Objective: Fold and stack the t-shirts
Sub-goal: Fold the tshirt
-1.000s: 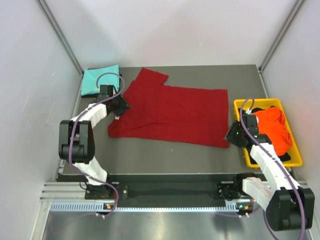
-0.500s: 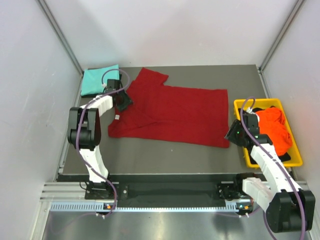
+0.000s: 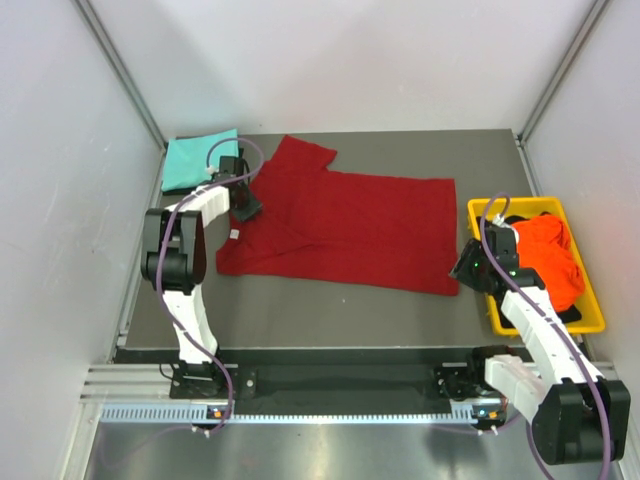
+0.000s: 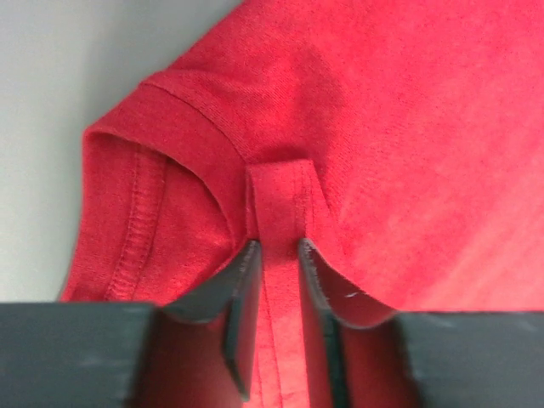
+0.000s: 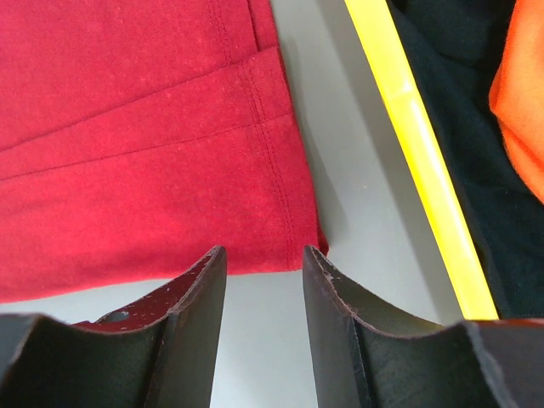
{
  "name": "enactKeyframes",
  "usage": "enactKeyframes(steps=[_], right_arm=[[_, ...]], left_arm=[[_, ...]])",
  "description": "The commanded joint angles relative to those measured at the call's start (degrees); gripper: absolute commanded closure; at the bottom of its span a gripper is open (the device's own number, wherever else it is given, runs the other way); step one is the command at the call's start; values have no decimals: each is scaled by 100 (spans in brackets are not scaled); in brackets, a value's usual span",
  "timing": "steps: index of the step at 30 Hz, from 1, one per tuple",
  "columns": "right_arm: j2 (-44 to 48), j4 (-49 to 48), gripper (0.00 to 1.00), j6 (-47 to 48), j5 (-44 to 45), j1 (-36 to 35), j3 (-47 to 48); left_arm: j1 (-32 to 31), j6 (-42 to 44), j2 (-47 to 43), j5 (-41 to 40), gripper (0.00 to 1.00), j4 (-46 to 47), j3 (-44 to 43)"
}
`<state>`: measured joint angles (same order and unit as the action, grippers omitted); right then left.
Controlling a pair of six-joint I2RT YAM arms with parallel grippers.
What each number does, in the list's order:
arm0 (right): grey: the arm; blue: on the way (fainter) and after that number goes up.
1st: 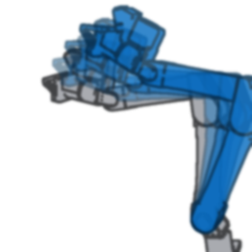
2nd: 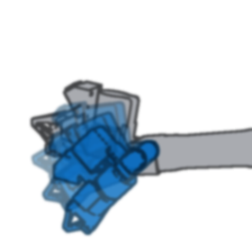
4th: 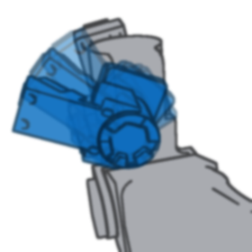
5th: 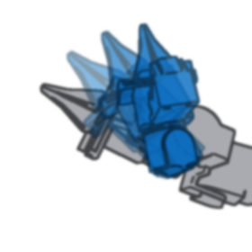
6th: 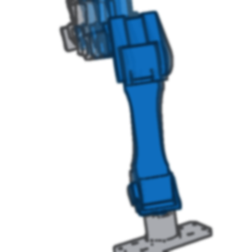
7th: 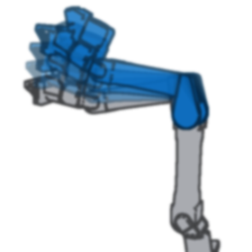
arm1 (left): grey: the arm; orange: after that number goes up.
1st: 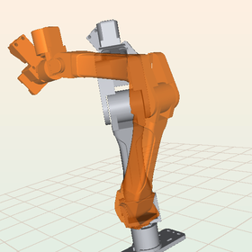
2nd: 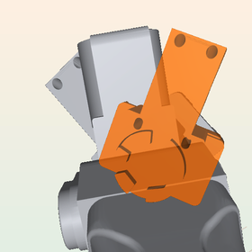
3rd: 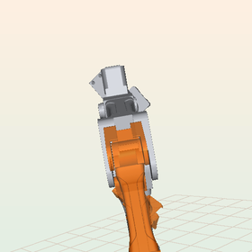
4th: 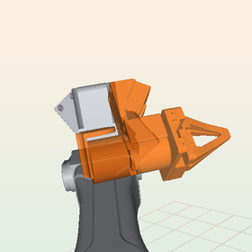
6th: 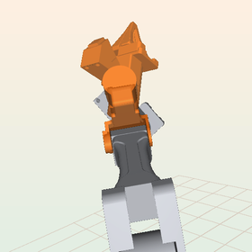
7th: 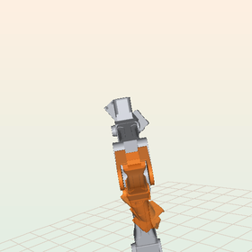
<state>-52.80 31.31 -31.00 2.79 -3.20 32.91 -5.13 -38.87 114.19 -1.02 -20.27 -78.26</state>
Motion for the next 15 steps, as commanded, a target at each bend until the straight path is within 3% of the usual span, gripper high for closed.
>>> enactKeyframes(steps=[1, 7, 15], right_arm=[[41, -143, 58, 86, 90, 30, 199], [85, -143, 58, 86, 82, 39, 181], [85, -169, 59, 77, 90, 39, 164]], left_arm=[[-50, 116, 103, -180, 76, -144, -216], [-129, 239, 121, -285, 100, -240, -348], [-401, 477, -90, -548, 100, -66, -445]])
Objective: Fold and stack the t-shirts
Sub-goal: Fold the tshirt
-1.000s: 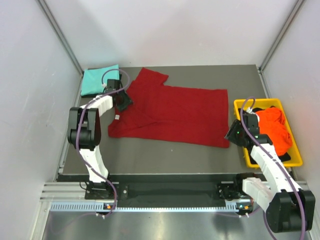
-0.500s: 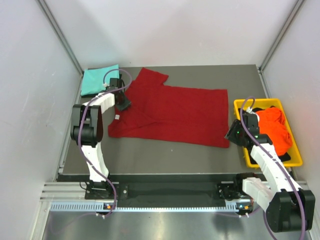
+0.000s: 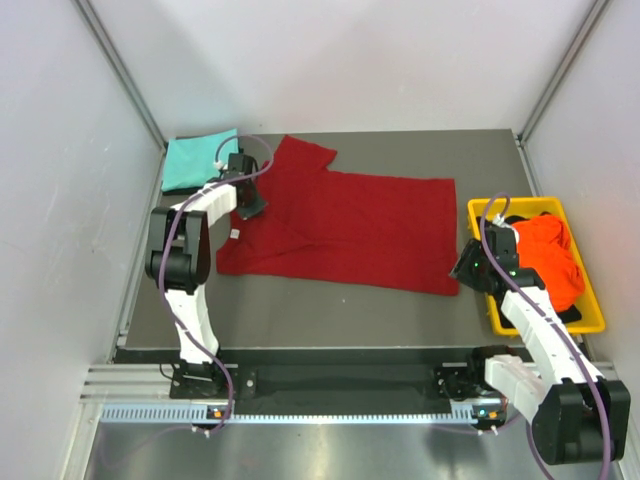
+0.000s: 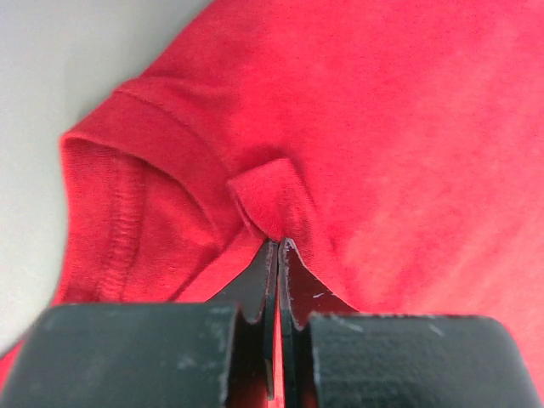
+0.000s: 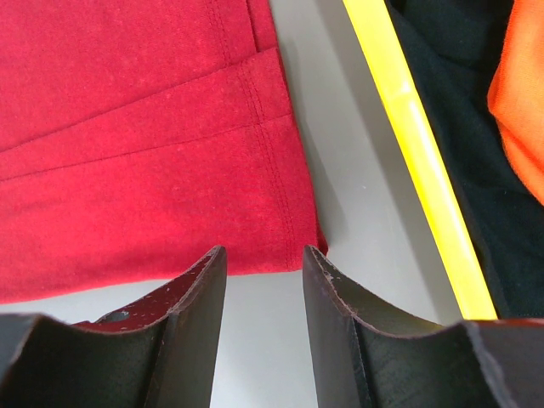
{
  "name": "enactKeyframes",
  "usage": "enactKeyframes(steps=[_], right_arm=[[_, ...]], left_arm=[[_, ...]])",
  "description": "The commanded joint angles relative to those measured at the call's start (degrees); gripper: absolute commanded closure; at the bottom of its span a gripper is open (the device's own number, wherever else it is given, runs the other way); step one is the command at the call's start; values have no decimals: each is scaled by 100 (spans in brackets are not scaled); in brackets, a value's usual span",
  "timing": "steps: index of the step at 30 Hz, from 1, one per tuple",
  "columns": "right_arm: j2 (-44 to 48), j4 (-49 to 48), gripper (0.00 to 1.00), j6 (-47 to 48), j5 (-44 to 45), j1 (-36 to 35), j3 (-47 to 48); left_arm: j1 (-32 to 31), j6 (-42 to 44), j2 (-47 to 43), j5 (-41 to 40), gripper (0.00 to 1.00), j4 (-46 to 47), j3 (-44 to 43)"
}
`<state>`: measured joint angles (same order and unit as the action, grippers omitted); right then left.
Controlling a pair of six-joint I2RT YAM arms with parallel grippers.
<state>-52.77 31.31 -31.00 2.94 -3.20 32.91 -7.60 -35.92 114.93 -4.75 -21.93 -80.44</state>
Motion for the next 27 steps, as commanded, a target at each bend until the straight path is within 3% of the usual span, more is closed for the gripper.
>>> enactKeyframes(steps=[1, 19, 27], right_arm=[[74, -169, 59, 86, 75, 30, 164], [-13, -213, 58, 95, 93, 30, 190], [-128, -248, 59, 112, 66, 30, 216]], left_arm=[[-181, 208, -208, -184, 100, 162, -226], [-304, 323, -630, 712, 100, 2016, 107], [-313, 367, -384, 818, 100, 2088, -103]])
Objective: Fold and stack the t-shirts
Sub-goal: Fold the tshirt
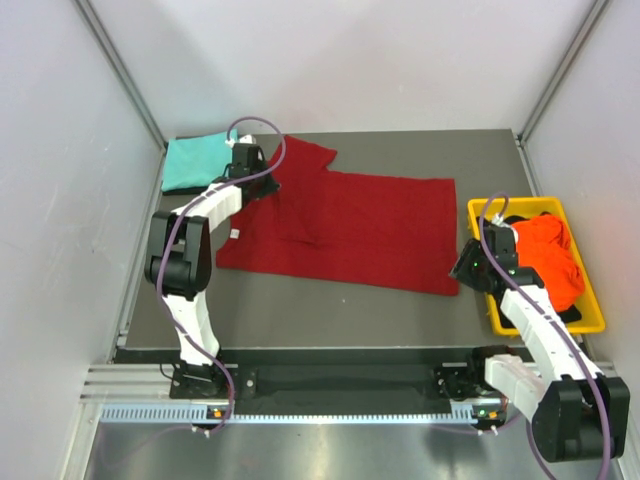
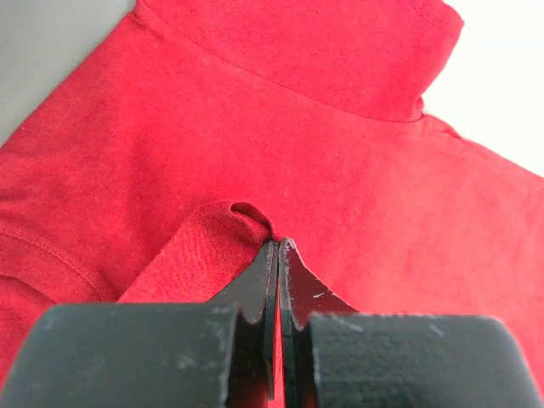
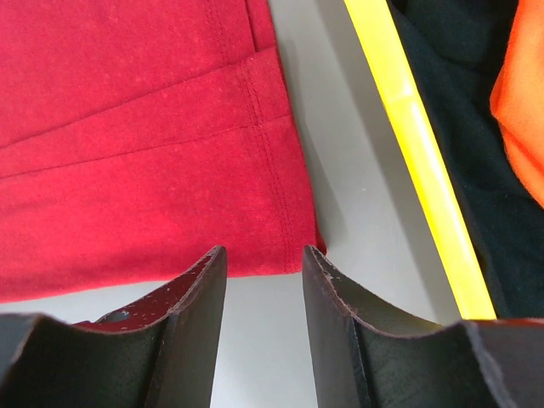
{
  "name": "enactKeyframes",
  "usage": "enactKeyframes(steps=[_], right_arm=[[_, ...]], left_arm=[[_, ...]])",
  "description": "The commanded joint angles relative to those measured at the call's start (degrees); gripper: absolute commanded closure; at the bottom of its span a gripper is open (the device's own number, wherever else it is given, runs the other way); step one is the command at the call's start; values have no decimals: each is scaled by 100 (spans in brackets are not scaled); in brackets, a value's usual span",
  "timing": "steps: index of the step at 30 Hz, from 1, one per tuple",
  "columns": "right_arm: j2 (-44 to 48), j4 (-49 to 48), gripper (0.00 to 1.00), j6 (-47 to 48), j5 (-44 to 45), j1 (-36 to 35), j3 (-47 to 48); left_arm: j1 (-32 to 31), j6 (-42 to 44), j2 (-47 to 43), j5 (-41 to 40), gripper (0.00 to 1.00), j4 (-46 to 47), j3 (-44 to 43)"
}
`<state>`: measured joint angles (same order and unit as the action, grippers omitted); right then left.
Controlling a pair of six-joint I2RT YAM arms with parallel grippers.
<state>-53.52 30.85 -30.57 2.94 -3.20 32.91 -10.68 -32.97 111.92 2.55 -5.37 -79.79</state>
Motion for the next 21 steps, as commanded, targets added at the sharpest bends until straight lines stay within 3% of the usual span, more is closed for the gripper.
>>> enactKeyframes(steps=[1, 10, 21], right_arm=[[-62, -202, 59, 68, 66, 30, 234], [-238, -308, 59, 86, 31, 30, 199], [-870, -878, 67, -28, 49, 39, -144]], left_arm=[[-5, 63, -65, 36, 100, 405, -177], [-5, 89, 181, -202, 100, 106, -353], [-5, 186, 594, -878, 100, -790, -863]])
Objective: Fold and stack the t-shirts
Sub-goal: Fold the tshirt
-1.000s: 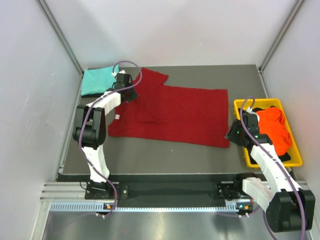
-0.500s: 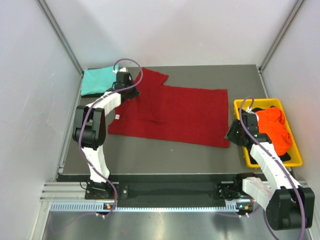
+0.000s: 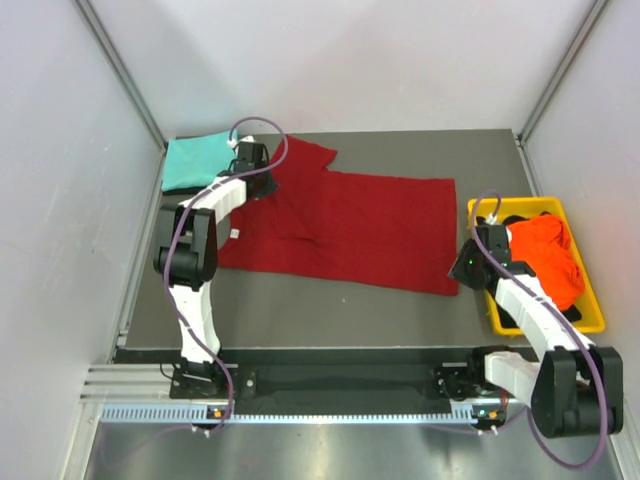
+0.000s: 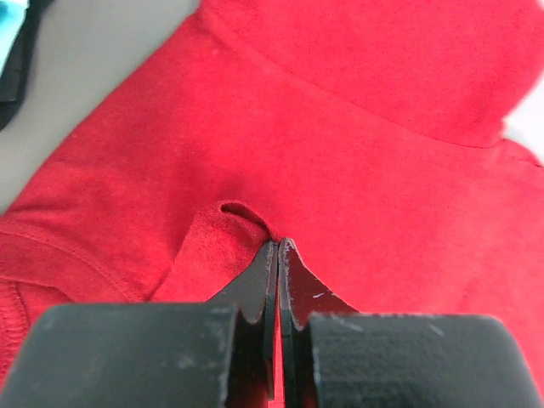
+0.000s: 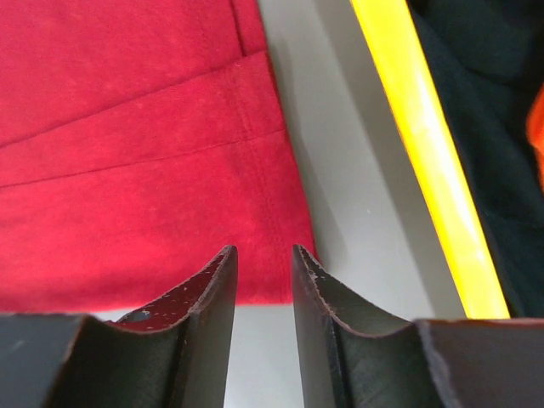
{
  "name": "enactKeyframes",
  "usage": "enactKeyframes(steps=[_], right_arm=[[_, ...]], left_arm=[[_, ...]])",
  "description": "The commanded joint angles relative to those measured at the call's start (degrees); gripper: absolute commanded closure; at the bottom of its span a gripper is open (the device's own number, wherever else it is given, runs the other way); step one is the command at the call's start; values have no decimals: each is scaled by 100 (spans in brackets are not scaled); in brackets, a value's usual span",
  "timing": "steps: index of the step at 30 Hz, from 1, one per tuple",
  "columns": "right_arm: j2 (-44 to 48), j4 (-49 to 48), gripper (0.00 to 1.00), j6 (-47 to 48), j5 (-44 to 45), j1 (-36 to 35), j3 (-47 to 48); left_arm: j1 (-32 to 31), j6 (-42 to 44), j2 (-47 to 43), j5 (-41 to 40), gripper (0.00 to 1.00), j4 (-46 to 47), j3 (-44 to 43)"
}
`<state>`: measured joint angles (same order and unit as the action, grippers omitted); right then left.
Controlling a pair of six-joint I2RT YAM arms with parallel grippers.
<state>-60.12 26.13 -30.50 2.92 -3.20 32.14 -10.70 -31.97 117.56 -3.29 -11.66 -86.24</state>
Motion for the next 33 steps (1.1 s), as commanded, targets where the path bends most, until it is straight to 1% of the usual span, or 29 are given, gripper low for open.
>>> enactKeyframes(steps=[1, 2, 3, 4, 5, 8, 10, 12, 13, 14, 16, 17, 19, 20, 21, 25, 27, 28, 29, 31, 33], right_arm=[[-272, -424, 68, -44, 42, 30, -76], [-342, -425, 69, -52, 42, 30, -94], [-351, -425, 69, -70, 51, 30, -103], [-360, -407, 69, -79, 77, 30, -103], [-343, -390, 69, -79, 95, 30, -103], [-220, -319, 69, -79, 130, 30, -41], [-167, -249, 69, -79, 78, 13, 37], [-97, -240, 70, -131, -28, -31, 73], [-88, -249, 71, -158, -80, -49, 82], [-70, -284, 72, -175, -185, -66, 73], [-88, -380, 73, -263, -256, -128, 64], [-175, -424, 73, -263, -274, -154, 64], [-281, -486, 73, -272, -274, -224, 73], [-429, -503, 73, -255, -248, -260, 73], [-518, -478, 74, -255, -213, -277, 117], [-1009, -398, 75, -193, -90, -269, 161], [-1089, -451, 77, -193, -72, -269, 82], [-1177, -451, 83, -176, -55, -269, 64], [-1221, -460, 86, -167, 59, -269, 47], [-1335, -407, 91, -158, 234, -269, 12], [-1388, -372, 92, -166, 349, -269, -23]], left_arm=[[-2, 103, 30, -321, 98, -187, -227], [-2, 129, 13, -304, 94, -240, -253], [-2, 208, 13, -278, 87, -284, -279], [-2, 260, 13, -156, 74, -319, -323], [-2, 322, 13, -76, 67, -572, -498], [-20, 656, -40, 13, 58, -1108, -954], [-64, 858, -319, -127, 58, -1522, -1000], [-125, 876, -601, -356, 59, -1855, -738], [-143, 841, -924, -348, 60, -1901, -545], [-134, 806, -1102, -287, 60, -1919, -56], [-126, 631, -1627, -173, 63, -1805, 509], [-134, 587, -1796, -120, 64, -1718, 1059], [-125, 393, -2173, 4, 66, -1516, 1537], [-134, 306, -2271, -83, 67, -1515, 1896], [-126, 166, -2394, -223, 67, -1523, 2031], [-134, -20, -2553, -671, 66, -1699, 2523], [-125, -12, -2562, -970, 67, -1655, 2646], [-125, 15, -2554, -1302, 71, -1612, 2778], [-125, 50, -2519, -1523, 73, -1620, 2822], [-125, 6, -2308, -1971, 74, -1769, 2849], [-125, -38, -2159, -2157, 75, -1840, 2875]])
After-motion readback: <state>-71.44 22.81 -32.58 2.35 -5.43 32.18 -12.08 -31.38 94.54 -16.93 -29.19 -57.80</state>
